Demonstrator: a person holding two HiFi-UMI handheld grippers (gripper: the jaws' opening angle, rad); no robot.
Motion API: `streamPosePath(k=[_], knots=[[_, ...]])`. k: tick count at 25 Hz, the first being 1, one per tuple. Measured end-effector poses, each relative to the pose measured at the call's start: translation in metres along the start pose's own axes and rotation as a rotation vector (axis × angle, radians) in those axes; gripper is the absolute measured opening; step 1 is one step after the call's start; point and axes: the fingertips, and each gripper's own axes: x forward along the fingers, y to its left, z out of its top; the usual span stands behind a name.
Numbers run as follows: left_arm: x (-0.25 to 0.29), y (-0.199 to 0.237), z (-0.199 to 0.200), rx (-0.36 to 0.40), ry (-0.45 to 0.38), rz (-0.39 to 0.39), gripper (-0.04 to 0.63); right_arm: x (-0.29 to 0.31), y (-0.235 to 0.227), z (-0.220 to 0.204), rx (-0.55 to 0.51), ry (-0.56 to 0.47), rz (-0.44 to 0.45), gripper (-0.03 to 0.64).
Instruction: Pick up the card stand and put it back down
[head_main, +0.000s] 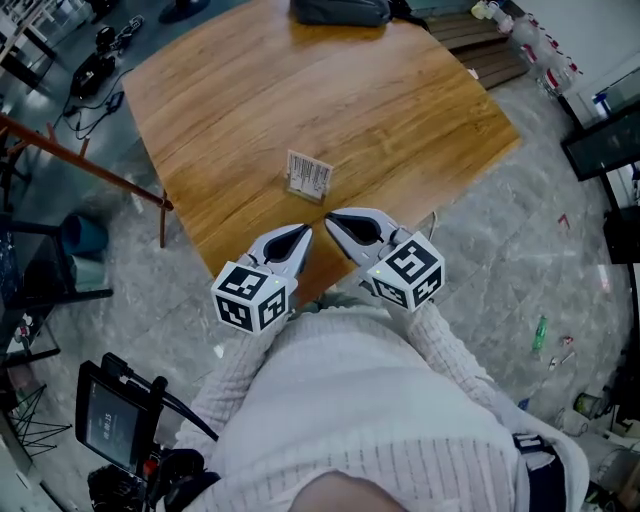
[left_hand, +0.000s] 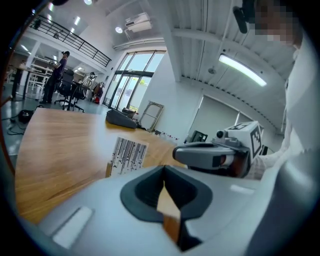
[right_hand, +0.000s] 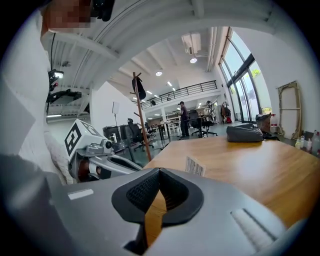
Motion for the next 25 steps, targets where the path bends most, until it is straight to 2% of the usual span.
streamPosePath(k=[6,25], knots=[[0.003,-0.010,0.001,0.021,0.007,-0.021,0.008,-0.002,0.008,-0.004,0.036,0.004,0.019,0.000],[0.000,0.001,0.004,0.009,-0.006,0.004,0.008,0.004,0.005,-0.012,0.013,0.065,0.001,0.000]])
